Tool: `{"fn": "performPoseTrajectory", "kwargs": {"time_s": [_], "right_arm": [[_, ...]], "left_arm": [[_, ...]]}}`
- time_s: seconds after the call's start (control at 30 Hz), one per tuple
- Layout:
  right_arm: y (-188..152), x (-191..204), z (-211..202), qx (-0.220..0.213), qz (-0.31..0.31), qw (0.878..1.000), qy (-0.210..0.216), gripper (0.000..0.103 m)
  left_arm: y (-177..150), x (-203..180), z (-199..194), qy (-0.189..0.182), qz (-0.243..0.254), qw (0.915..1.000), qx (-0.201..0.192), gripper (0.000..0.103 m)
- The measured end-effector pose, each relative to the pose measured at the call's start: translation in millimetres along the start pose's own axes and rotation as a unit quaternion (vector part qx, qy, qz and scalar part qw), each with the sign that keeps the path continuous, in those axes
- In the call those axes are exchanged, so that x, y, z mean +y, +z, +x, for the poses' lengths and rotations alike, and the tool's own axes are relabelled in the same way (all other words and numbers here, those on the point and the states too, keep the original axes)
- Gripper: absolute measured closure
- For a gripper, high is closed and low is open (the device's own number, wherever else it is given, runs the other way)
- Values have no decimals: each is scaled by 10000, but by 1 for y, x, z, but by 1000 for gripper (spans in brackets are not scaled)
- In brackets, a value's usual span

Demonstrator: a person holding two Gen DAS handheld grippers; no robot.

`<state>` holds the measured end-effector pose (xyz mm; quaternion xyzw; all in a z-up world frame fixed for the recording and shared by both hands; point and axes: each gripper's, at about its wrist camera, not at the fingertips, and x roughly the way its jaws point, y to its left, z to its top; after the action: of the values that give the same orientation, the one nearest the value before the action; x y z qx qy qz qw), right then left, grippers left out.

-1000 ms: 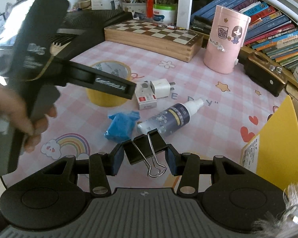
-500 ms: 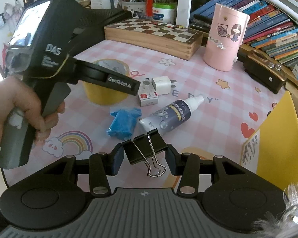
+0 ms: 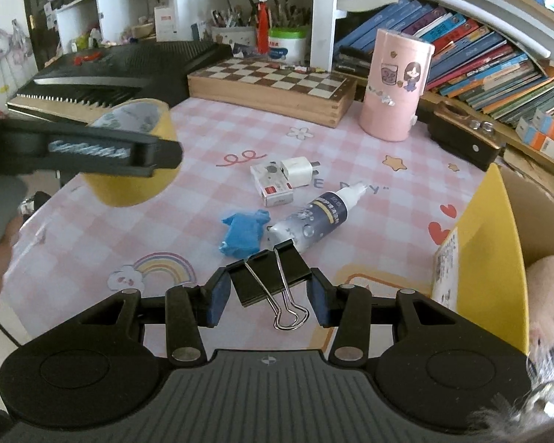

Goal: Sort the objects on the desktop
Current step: 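Grasp the yellow tape roll with the left gripper, then carry the tape roll in the left gripper while right carries the clip to the box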

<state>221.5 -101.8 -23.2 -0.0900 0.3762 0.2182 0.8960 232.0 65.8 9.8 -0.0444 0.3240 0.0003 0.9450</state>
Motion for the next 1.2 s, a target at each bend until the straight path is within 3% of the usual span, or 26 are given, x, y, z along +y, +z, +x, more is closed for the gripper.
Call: {"fn": "performPoseTrajectory", "kwargs": {"time_s": [0.43,1.2], "right_arm": [[-25,29,-49,-164,270,9993,-220,60],[-103,79,-119,-126,821,9956,-440,60]], "left_arm": [[-40,8,-81,-251,268,9992,-131,11],[-104,5,-163,-666,886,9938,-98,11]]}}
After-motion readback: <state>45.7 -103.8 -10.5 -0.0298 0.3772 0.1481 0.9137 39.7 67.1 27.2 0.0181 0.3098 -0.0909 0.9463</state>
